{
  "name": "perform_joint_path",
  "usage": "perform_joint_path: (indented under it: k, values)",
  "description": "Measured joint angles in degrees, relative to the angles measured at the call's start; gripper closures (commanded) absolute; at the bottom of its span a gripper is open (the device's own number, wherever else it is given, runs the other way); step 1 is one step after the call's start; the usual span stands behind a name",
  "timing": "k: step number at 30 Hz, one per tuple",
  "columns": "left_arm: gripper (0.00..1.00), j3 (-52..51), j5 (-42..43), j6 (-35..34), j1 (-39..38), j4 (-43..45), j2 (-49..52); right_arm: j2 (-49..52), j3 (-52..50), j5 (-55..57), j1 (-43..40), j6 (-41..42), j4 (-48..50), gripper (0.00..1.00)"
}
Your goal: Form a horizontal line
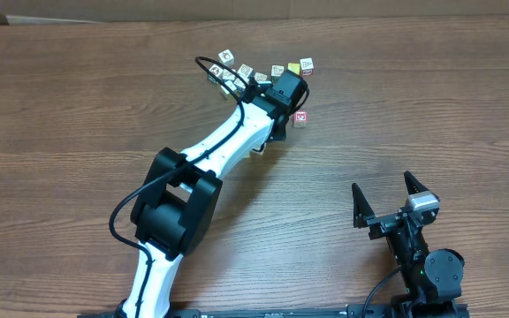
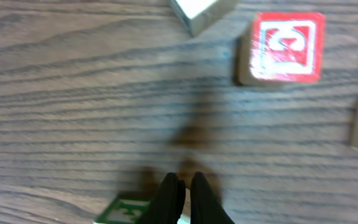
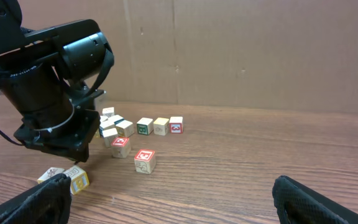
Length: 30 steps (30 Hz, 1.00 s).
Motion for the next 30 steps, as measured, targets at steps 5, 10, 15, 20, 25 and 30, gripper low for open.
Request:
perform_joint_path:
  k: [5, 10, 15, 20, 25, 30]
  values:
    - [0.96, 0.0, 0.3, 0.0, 1.1, 0.1, 0.0, 0.0, 0.0, 0.0, 0.0, 0.0, 0.0, 0.0]
    - [0.96, 0.0, 1.5, 0.0, 1.2, 1.0, 0.0, 0.0, 0.0, 0.0, 0.0, 0.0, 0.0, 0.0]
    - [0.96, 0.0, 3.1, 0.0, 1.2, 0.8, 0.0, 0.0, 0.0, 0.0, 0.0, 0.0, 0.0, 0.0]
    - [0.96, 0.0, 4.4, 0.1, 1.2, -0.1, 0.0, 0.0, 0.0, 0.0, 0.0, 0.0, 0.0, 0.0]
    - [0.96, 0.0, 4.8, 0.1, 1.2, -1.4, 0.0, 0.0, 0.0, 0.0, 0.0, 0.0, 0.0, 0.0]
    - [0.96, 0.0, 4.8, 0.1, 1.2, -1.5, 0.0, 0.0, 0.0, 0.0, 0.0, 0.0, 0.0, 0.0]
